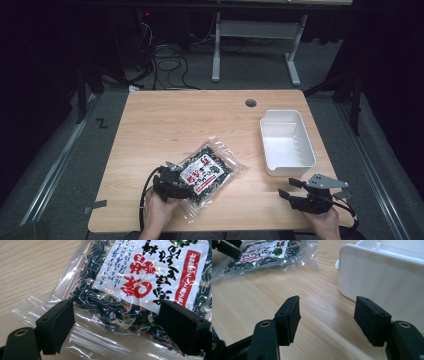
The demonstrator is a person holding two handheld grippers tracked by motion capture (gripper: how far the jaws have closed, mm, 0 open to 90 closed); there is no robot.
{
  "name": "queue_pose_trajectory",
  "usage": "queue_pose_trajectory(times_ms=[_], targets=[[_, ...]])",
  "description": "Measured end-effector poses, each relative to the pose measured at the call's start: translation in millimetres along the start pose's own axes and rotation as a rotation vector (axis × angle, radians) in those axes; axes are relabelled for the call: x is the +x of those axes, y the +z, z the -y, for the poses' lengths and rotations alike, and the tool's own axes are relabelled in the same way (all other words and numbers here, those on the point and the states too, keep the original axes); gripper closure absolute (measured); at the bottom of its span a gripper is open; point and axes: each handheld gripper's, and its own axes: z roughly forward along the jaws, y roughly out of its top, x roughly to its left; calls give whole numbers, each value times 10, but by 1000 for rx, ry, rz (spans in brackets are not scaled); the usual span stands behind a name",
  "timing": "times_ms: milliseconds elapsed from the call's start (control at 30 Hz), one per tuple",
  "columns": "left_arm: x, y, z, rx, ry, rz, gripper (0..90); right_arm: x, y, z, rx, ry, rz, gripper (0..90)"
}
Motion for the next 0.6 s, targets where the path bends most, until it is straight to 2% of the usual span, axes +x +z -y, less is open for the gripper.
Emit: queue_pose_trajectory(times_ms=[133, 333, 400, 467, 600], targets=[[-5, 5, -13, 8, 17, 10, 148, 40, 3, -58, 21, -45, 10, 394], [-18, 26, -36, 6, 29, 20, 148, 50, 8, -114, 32, -63, 15, 399], [-22, 30, -43, 9, 32, 24, 148, 56, 8, -124, 31, -71, 17, 403], [-26, 34, -46, 8, 34, 25, 148, 78, 8, -172, 32, -99, 19, 404], [-26, 38, -54, 10, 45, 28, 149, 76, -2, -263, 18, -115, 13, 405]])
